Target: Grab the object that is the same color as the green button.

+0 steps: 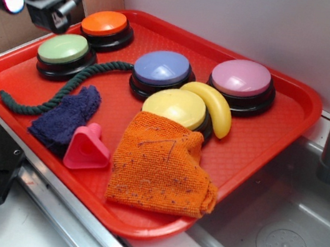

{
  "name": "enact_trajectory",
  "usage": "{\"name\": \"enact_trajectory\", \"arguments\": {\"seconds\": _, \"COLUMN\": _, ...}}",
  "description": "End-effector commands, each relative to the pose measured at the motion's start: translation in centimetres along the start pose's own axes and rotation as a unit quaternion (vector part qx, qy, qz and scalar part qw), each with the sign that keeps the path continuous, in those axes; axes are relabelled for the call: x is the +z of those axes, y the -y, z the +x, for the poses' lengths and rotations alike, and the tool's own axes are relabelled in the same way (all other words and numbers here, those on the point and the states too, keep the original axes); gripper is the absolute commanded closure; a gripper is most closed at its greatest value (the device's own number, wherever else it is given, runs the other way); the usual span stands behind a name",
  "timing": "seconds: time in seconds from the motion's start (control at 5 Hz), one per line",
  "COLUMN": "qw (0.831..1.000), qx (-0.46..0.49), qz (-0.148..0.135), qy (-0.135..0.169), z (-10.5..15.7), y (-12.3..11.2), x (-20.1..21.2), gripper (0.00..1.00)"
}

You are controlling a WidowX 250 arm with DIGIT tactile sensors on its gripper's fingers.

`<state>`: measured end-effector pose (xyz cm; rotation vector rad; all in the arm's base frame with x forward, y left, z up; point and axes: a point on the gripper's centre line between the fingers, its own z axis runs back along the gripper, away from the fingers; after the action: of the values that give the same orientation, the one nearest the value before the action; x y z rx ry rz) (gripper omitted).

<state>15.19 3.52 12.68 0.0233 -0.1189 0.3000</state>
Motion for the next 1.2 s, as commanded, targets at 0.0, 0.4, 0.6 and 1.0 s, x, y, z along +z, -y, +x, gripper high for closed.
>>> {"name": "enact_trajectory", "arguments": {"seconds": 0.0, "qw": 0.997, "qx": 0.081, "qz": -0.004, "qy": 0.007, "z": 2.0, "y": -1.8, "x": -5.3, "gripper": 0.0}}
{"name": "enact_trajectory", "arguments": {"seconds": 0.4, "qw": 0.99, "qx": 0.133, "qz": -0.03, "qy": 0.015, "z": 2.1, "y": -2.3, "x": -9.4, "gripper": 0.0}}
{"name": "enact_trajectory", "arguments": {"seconds": 0.6, "qw": 0.989, "qx": 0.143, "qz": -0.037, "qy": 0.011, "z": 2.1, "y": -2.8, "x": -10.6, "gripper": 0.0}}
{"name": "enact_trajectory", "arguments": {"seconds": 1.0, "qw": 0.988, "qx": 0.148, "qz": -0.048, "qy": -0.004, "z": 1.6, "y": -2.1, "x": -11.9, "gripper": 0.49}}
